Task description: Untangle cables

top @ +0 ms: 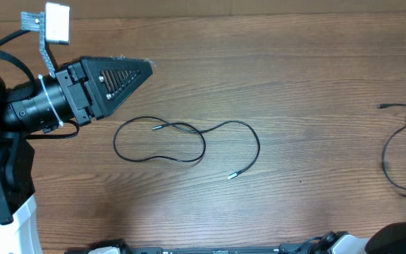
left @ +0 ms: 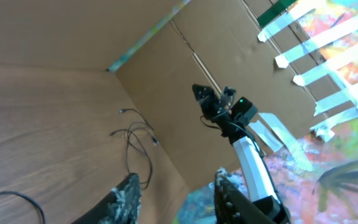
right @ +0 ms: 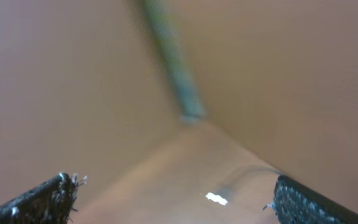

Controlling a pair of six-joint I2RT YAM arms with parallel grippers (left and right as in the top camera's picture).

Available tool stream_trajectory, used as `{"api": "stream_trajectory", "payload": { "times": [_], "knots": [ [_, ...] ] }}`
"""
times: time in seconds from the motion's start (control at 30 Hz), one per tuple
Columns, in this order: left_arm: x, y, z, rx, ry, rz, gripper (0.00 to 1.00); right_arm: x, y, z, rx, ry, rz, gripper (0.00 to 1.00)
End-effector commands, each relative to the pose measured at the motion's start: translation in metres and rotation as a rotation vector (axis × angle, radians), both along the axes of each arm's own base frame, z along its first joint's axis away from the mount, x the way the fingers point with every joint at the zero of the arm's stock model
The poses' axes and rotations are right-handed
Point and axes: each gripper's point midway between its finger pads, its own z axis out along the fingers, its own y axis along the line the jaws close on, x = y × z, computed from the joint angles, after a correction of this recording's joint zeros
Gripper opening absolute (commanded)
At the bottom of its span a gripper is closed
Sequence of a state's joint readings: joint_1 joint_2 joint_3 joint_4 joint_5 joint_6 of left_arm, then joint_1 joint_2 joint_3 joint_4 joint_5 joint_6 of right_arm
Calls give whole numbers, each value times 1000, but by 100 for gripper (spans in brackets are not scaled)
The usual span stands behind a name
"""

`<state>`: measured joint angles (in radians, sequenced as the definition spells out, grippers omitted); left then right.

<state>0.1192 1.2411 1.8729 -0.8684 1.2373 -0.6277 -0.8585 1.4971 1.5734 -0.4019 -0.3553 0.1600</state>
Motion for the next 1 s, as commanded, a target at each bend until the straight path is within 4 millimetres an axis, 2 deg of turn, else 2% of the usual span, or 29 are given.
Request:
{"api": "stream_trajectory", "payload": {
  "times": [0.0,0.1,0.2,0.3,0.4,0.53,0.63,0.73,0.83,0.97],
  "knots": [
    [-3,-1,4,69,-149,-9,41,28,103,39,-12,-165,572,100],
    [-2,0,-3,113,-197,-9,43,33,154,56,-59,-222,799,100],
    [5,6,-23,184,-169,47,44,43,192,49,-32,-201,901,100],
    [14,21,-57,306,-76,155,43,51,242,29,-26,-146,1036,100],
    [13,32,-80,393,-11,200,42,56,290,4,7,-53,1122,100],
    [4,36,-98,453,48,195,43,61,327,-36,76,140,1074,100],
    [-6,39,-114,501,113,187,44,50,351,-74,113,335,1034,100],
    [-17,48,-135,565,220,208,45,23,385,-108,170,525,1080,100],
    [-26,53,-146,598,287,216,45,2,412,-122,201,620,1144,100],
    [-31,53,-150,601,319,207,52,-22,449,-129,218,697,1234,100]
  ]
}}
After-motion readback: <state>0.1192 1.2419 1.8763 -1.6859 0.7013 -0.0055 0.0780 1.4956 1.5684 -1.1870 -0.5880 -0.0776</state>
